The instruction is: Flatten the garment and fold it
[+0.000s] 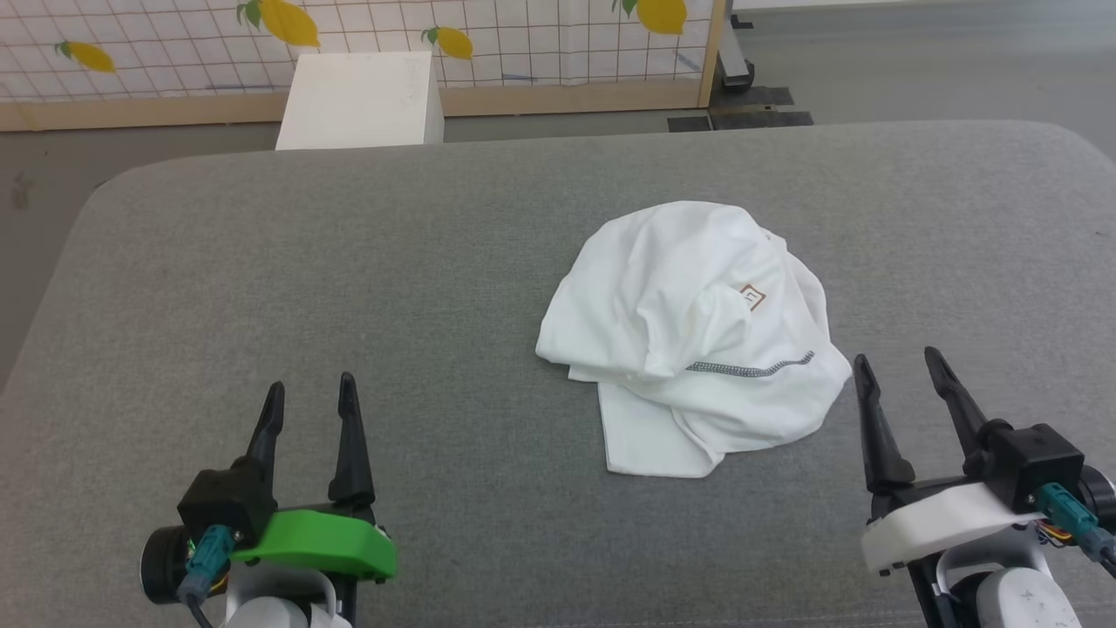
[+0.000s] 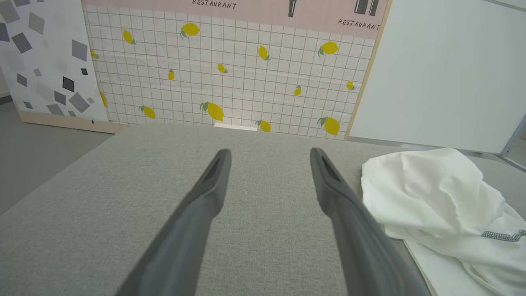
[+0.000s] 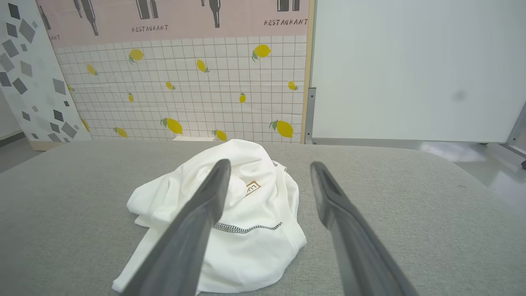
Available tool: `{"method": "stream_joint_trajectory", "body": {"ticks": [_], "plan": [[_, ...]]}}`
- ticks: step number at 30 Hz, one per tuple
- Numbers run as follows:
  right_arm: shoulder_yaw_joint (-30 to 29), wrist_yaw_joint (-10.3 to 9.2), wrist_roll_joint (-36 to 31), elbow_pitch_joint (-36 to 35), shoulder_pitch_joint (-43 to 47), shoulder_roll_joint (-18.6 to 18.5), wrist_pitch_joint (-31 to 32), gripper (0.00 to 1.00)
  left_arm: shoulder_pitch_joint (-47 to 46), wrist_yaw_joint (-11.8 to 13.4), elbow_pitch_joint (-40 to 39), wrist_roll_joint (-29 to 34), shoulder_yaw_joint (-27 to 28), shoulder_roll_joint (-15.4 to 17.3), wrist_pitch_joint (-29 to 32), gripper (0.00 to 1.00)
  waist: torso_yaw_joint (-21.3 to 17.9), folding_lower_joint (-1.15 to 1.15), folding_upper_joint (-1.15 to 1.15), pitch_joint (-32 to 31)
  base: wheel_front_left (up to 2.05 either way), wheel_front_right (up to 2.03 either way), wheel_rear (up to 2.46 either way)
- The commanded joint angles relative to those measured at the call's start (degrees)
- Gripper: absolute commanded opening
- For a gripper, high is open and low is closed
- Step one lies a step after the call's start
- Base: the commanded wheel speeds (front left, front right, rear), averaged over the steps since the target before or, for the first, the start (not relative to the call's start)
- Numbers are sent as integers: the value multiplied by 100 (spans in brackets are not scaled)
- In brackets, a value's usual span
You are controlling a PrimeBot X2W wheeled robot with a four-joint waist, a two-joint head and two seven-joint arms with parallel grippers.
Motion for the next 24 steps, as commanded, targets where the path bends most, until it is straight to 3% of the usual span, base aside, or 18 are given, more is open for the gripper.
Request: {"method": "stream_joint_trajectory", "body": {"ticks": [1, 13, 19, 24], "plan": [[30, -10, -44, -39, 61, 7, 18, 100, 76, -54, -11, 102, 32, -39, -20, 100, 24, 0, 0, 5, 0, 0, 0], [7, -10, -34, -81, 38, 7, 64, 100, -78, -314, 103, 237, 50, -247, -20, 100, 84, 0, 0, 90, 0, 0, 0], [-53, -10, -3, -85, 5, 7, 57, 100, -665, -610, 918, 91, -1047, -300, 287, 100, 96, 0, 0, 167, 0, 0, 0], [-6, -10, 62, -45, -61, 7, 26, 100, -1354, -504, 1594, -465, -2141, -305, 939, 100, 0, 0, 0, 270, 0, 0, 0]]}}
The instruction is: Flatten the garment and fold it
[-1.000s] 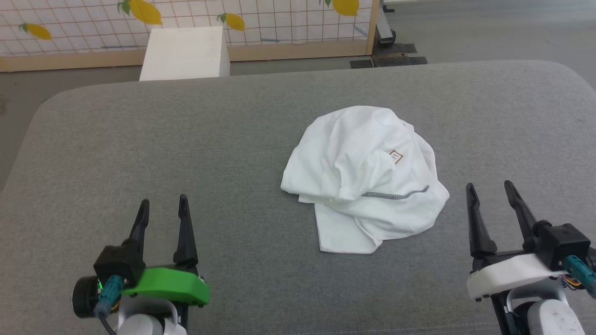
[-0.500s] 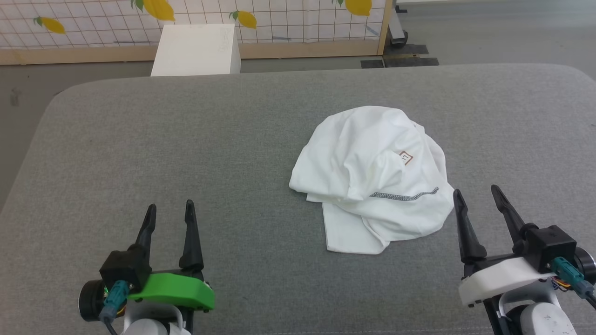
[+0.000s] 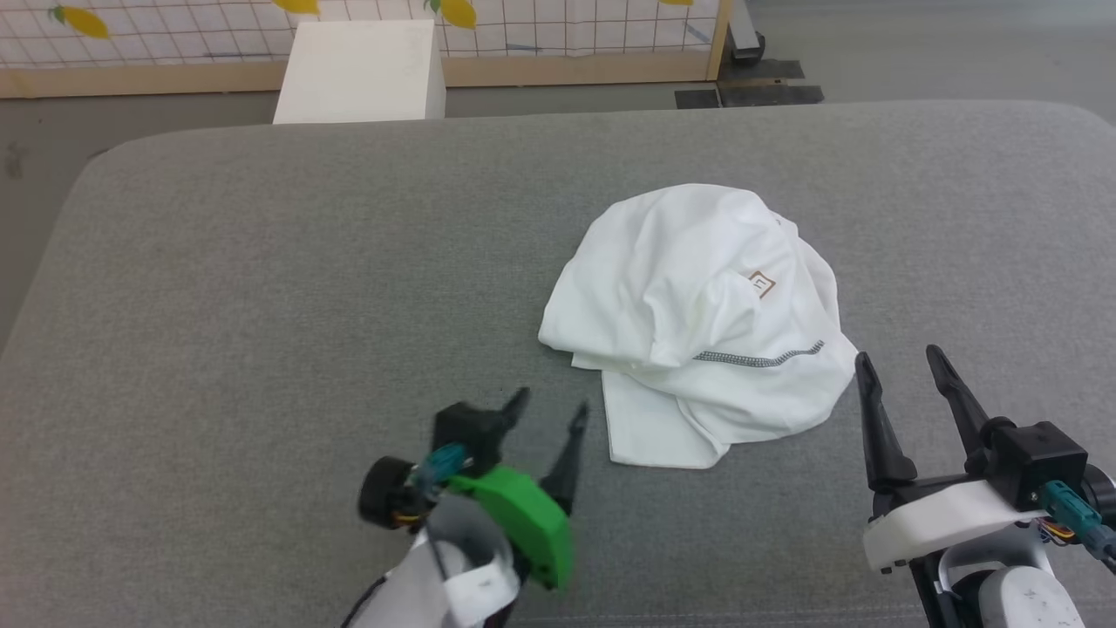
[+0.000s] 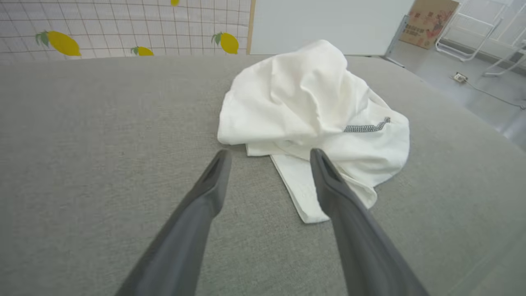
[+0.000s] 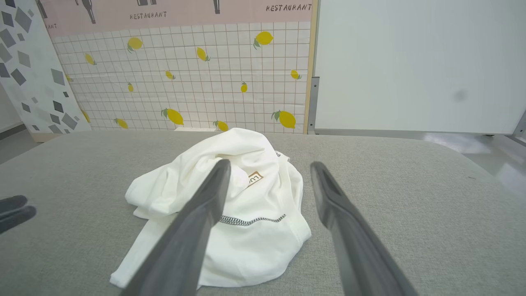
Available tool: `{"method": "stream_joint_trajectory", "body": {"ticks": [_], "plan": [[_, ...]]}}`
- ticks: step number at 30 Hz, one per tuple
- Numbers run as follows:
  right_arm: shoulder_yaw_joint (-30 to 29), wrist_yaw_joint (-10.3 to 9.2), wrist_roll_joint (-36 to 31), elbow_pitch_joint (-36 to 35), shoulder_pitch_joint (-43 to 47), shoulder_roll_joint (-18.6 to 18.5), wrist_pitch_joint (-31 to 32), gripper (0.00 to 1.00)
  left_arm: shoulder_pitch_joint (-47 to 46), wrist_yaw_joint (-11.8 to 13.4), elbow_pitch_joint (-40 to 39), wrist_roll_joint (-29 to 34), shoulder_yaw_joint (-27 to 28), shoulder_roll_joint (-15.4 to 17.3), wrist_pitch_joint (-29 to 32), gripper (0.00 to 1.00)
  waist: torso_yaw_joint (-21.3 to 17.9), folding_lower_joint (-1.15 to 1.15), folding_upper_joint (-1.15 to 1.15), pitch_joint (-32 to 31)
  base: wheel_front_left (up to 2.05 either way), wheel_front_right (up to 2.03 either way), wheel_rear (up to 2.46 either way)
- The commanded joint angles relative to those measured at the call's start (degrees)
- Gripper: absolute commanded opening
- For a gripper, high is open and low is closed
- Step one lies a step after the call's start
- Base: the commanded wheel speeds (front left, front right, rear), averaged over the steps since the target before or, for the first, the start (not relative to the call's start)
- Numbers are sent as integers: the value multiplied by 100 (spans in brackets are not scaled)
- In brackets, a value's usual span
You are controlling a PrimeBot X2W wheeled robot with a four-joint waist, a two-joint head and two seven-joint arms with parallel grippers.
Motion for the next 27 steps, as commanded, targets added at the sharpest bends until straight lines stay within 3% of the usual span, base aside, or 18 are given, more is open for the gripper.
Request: {"method": "stream_joint_trajectory", "body": {"ticks": [1, 9, 16, 22, 23, 24, 27], "plan": [[27, -10, 55, 13, -81, 7, -30, 100, -275, 70, 186, -188, -254, -13, 183, 100, -90, 0, 0, 71, 0, 0, 0], [98, -10, 149, 144, -184, 7, -121, 100, -1224, 499, 1235, -1171, -1421, -14, 1398, 100, -385, 0, 0, 275, 0, 0, 0], [168, -10, 219, 258, -302, 7, -207, 100, -1806, 971, 1987, -1564, -2019, -14, 1929, 100, -623, 0, 0, 440, 0, 0, 0], [194, -10, 263, 349, -369, 7, -271, 100, -1973, 1027, 2364, -2026, -2363, -14, 2383, 100, -737, 0, 0, 531, 0, 0, 0], [198, -10, 273, 364, -379, 7, -283, 100, -1984, 981, 2385, -2104, -2422, -14, 2409, 96, -746, 0, 0, 543, 0, 0, 0], [201, -10, 290, 389, -393, 7, -302, 100, -2010, 865, 2382, -2227, -2488, -14, 2317, 0, -753, 0, 0, 555, 0, 0, 0], [198, -10, 312, 419, -413, 7, -320, 100, -2017, 816, 2345, -2427, -2377, -15, 1857, 0, -741, 0, 0, 552, 0, 0, 0]]}}
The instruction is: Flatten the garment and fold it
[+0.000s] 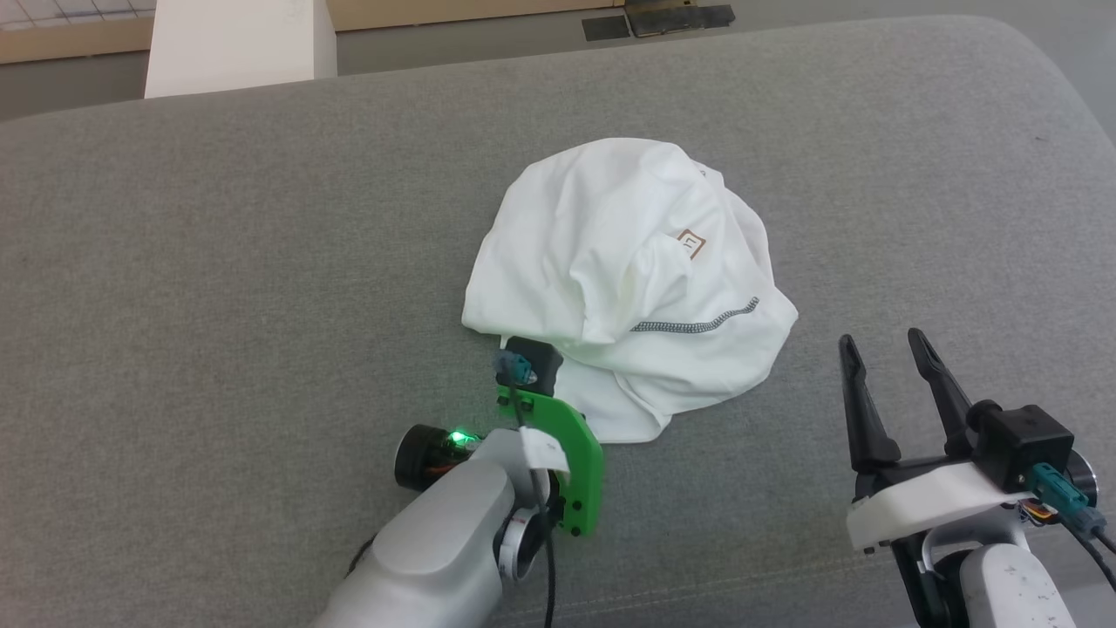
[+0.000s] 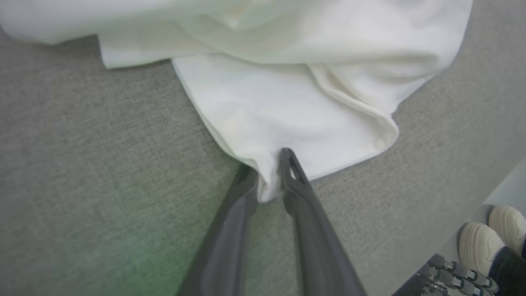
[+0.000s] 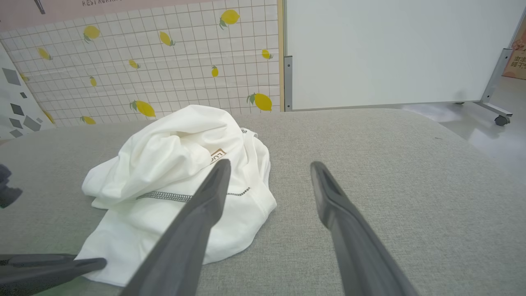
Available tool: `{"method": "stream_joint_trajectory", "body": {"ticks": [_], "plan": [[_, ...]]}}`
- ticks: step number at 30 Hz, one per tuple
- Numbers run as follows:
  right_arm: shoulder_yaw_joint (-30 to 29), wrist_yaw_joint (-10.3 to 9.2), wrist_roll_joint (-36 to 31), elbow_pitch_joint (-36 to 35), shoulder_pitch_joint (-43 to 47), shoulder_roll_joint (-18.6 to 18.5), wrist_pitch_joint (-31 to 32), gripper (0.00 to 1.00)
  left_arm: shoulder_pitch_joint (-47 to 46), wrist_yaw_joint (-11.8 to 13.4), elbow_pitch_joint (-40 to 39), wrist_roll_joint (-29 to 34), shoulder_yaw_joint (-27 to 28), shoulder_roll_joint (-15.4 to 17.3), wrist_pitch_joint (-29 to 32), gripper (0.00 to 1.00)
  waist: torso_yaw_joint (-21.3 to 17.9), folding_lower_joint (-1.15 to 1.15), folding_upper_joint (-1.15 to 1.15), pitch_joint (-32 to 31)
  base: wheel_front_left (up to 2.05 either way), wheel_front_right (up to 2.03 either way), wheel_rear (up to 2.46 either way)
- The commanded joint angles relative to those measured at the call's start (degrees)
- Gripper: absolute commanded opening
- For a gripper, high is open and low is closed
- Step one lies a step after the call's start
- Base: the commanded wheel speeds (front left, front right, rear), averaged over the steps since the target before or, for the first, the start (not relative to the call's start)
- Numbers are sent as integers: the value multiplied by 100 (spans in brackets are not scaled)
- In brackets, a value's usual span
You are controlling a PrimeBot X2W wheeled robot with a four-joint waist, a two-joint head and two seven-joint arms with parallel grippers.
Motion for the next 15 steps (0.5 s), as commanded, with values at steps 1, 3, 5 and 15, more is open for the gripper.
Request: {"method": "stream_joint_trajectory", "body": {"ticks": [1, 3, 5, 15], "plan": [[0, -10, 36, 20, -98, 7, -63, 100, 117, -15, 64, -136, 50, -26, -295, 0, 23, 0, 0, -22, 0, 0, 0], [-26, -10, 24, 31, -96, 7, -67, 100, 157, 67, 47, -197, 286, -22, -874, 0, 69, 0, 0, -72, 0, 0, 0], [-66, -10, 0, 27, -75, 7, -59, 100, 264, 142, -60, -277, 579, 43, -1512, 0, 129, 0, 0, -131, 0, 0, 0], [-300, -10, -104, -147, 169, 7, 36, 100, 1674, 1013, -2099, -507, 2148, 1191, -2770, 0, 691, 0, 0, -323, 0, 0, 0]]}}
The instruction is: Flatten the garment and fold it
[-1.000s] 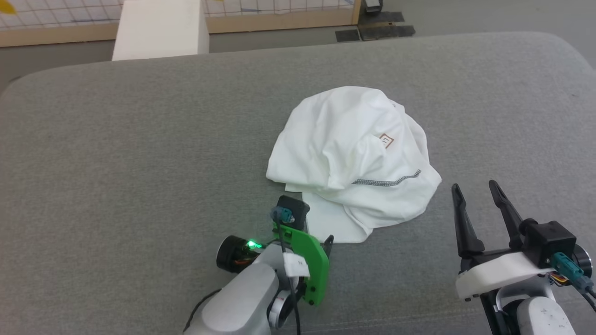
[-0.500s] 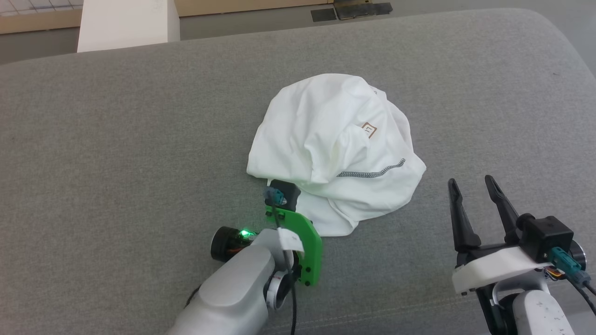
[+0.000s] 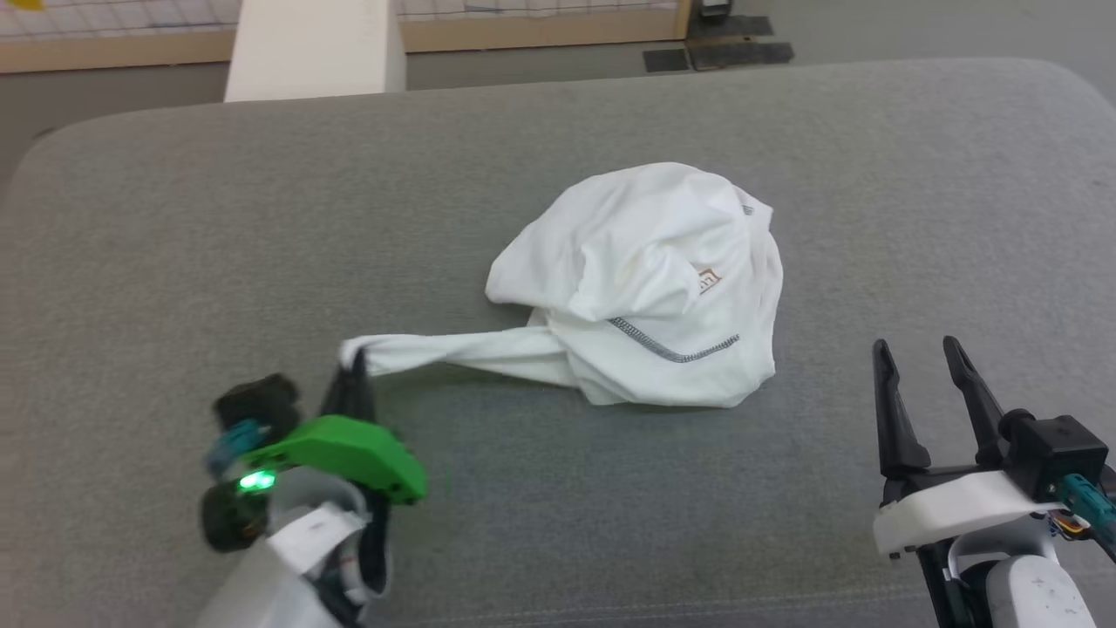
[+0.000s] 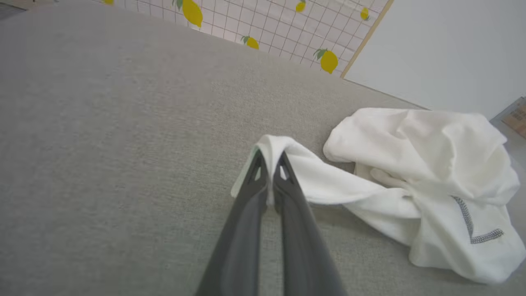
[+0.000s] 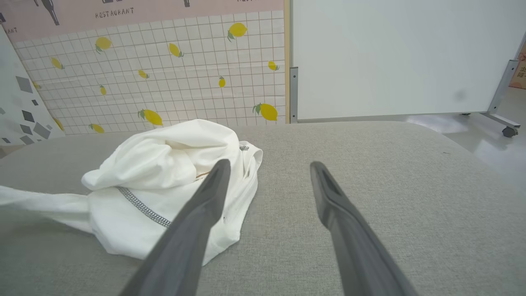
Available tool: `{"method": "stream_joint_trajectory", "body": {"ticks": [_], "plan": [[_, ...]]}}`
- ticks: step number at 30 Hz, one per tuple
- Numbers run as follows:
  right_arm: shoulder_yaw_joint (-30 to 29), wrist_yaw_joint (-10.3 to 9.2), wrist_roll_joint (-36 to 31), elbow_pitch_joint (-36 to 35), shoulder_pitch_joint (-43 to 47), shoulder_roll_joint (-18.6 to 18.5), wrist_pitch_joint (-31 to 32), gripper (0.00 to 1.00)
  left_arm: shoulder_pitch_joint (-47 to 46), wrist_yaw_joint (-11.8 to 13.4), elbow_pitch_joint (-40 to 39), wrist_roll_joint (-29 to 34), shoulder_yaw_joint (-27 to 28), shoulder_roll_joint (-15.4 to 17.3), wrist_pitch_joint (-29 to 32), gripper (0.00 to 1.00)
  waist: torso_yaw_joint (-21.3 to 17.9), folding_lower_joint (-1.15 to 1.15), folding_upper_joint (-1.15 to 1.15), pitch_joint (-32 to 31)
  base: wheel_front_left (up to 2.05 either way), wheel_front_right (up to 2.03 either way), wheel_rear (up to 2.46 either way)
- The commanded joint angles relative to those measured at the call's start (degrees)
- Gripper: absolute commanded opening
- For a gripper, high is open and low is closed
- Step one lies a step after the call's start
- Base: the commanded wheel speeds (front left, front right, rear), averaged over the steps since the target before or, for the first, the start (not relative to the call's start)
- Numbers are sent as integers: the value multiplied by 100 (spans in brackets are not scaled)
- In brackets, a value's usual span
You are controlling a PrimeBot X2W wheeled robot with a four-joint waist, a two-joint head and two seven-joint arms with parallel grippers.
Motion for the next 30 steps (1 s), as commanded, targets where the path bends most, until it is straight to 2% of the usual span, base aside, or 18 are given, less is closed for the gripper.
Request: {"method": "stream_joint_trajectory", "body": {"ticks": [1, 5, 9, 11, 12, 13, 18, 23, 27, 30], "plan": [[-11, -10, -62, -56, 60, 8, 29, 100, 277, 165, -340, -11, 209, 162, -42, 0, 278, 0, 0, -89, 0, 0, 0], [-10, -10, -96, -132, 95, 8, 95, 100, 941, 648, -1134, 50, 708, 569, -52, 0, 506, 0, 0, -142, 0, 0, 0], [5, -10, -95, -178, 94, 8, 162, 100, 1389, 1046, -1328, 111, 934, 841, 2, 0, 647, 0, 0, -184, 0, 0, 0], [30, -10, -94, -190, 87, 8, 190, 100, 1500, 1070, -1371, 4, 929, 814, 138, 0, 682, 0, 0, -185, 0, 0, 0], [42, -10, -94, -199, 85, 8, 202, 100, 1516, 1018, -1399, -9, 868, 806, 189, 73, 691, 0, 0, -181, 0, 0, 0], [48, -10, -92, -212, 85, 8, 212, 100, 1508, 915, -1442, -24, 770, 775, 242, 100, 702, 0, 0, -170, 0, 0, 0], [51, -10, -83, -246, 83, 8, 233, 100, 1269, 717, -1498, 207, 389, 569, 186, 100, 725, 0, 0, -109, 0, 0, 0], [37, -10, -59, -251, 62, 8, 241, 100, 835, 373, -1599, 686, -185, 184, 46, 100, 670, 0, 0, -68, 0, 0, 0], [61, -10, -29, -224, 26, 8, 232, 100, 426, 104, -1302, 848, -739, -154, 297, 100, 537, 0, 0, -46, 0, 0, 0], [106, -10, 11, -193, -2, 8, 211, 100, 142, 1, -909, 838, -1031, -405, 677, 100, 367, 0, 0, -19, 0, 0, 0]]}}
